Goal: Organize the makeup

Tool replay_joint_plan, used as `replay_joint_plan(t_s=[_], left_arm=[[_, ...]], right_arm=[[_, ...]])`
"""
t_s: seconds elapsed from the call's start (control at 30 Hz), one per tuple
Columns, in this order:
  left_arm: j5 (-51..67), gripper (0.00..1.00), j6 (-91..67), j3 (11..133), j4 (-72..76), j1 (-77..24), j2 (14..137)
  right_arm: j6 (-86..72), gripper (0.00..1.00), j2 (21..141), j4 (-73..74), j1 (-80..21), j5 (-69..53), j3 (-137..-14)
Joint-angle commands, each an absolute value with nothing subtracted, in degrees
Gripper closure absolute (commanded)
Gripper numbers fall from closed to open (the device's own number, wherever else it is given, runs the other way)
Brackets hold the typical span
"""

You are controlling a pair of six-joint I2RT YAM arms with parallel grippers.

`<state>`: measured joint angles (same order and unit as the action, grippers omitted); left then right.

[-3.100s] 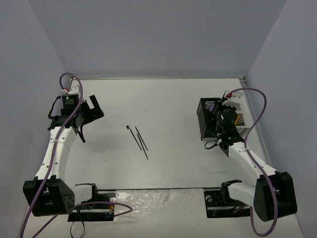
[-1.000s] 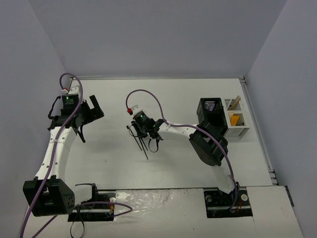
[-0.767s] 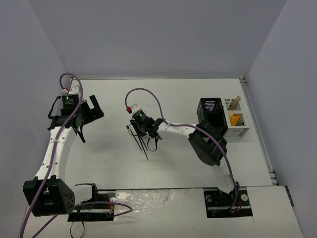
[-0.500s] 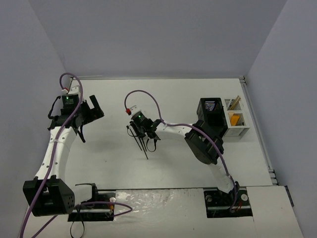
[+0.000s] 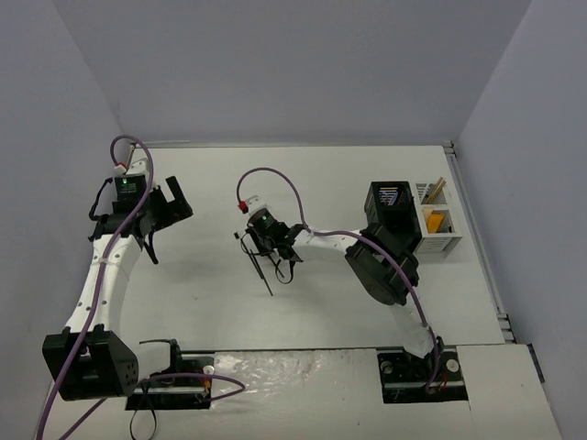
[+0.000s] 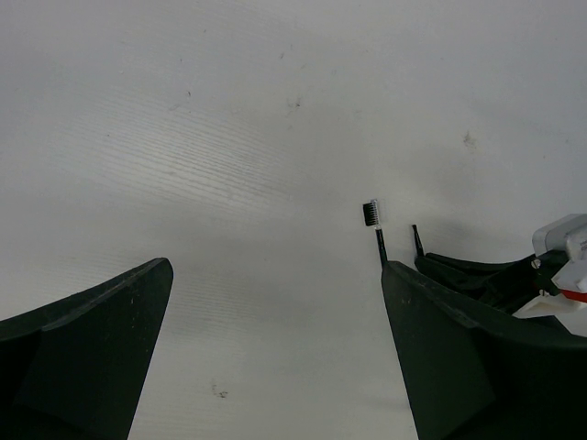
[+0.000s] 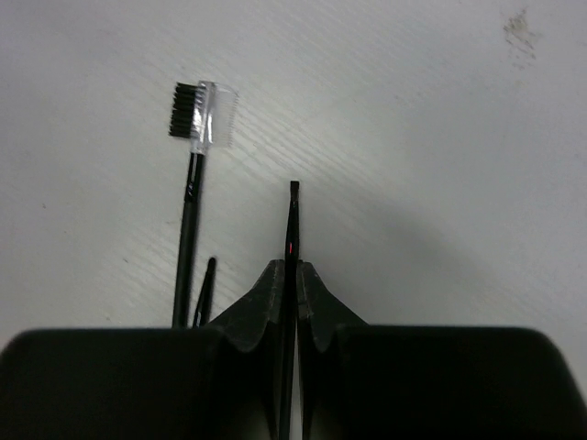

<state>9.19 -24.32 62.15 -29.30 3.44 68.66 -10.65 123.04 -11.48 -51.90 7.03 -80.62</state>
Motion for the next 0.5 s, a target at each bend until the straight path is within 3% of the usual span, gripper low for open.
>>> replay_joint_plan(t_s=[0.0,0.2,0.47], left_arm=[[9.8,0.03,-24.26,64.86,-27.07,3.52,67.19],[9.67,0.03,-24.35,64.78,-26.98,3.52,67.22],[9.84,0.03,-24.43,64.81,-27.07,3.46,67.41]], right_arm=[[-9.9,1.0,116.56,-8.31,-48.19,9.72,-74.7],[-8.04,1.0,103.64,-9.6,-43.59,9.85,-68.58],[-4.43,1.0,76.56,-18.41,-34.11,16.88,-56.72]])
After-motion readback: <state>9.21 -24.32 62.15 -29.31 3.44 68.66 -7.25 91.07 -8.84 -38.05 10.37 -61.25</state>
